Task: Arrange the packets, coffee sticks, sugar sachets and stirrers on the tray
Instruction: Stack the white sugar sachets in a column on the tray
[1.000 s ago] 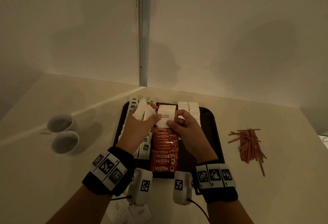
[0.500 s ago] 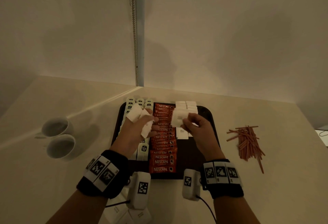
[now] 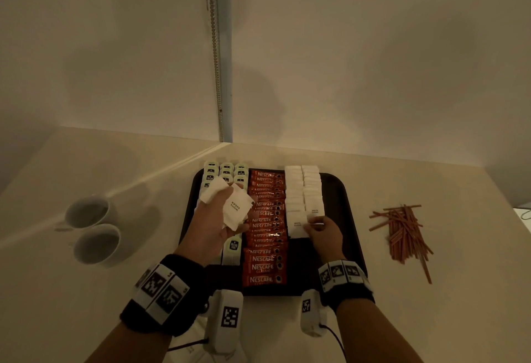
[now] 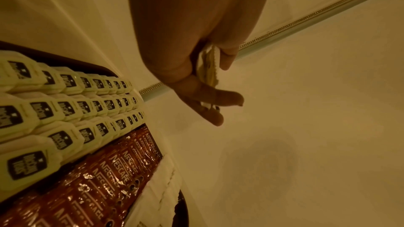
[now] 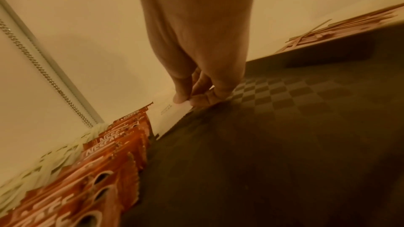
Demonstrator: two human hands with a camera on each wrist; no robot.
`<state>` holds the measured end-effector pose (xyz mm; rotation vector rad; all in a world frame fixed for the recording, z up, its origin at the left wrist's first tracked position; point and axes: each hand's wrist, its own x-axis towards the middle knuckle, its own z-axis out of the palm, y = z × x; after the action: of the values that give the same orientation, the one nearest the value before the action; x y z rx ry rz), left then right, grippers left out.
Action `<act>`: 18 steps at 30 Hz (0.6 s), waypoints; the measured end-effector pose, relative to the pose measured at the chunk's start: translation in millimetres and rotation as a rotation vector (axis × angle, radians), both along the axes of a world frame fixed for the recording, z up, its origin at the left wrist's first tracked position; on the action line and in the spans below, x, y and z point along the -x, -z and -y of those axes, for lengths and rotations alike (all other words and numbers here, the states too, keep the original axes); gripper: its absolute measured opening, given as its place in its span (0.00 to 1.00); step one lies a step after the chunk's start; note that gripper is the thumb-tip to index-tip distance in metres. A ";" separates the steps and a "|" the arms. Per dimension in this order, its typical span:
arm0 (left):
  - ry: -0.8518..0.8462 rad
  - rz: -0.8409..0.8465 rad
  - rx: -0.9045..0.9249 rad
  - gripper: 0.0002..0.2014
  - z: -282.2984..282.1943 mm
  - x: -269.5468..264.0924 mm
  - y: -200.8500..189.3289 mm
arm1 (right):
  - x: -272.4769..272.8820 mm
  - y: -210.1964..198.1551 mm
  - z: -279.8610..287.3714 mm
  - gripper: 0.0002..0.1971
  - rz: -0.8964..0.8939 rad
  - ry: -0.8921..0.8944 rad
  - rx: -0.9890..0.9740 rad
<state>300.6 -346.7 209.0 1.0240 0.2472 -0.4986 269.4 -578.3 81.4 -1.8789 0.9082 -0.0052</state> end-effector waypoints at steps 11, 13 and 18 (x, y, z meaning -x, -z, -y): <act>-0.029 -0.091 0.129 0.17 -3.1 -2.6 -0.2 | -12.7 6.9 -5.2 0.11 0.017 0.019 0.125; -0.023 -0.090 0.110 0.14 -3.3 -2.3 -1.1 | -13.2 -1.9 -9.6 0.14 0.046 0.004 0.155; 0.017 -0.048 -0.049 0.13 1.4 -2.3 0.6 | -23.1 -74.4 -44.0 0.11 0.345 -0.351 -0.115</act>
<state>303.0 -348.1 208.4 1.0632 0.2947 -0.5358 292.5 -534.3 155.8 -1.8337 0.3327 -0.0607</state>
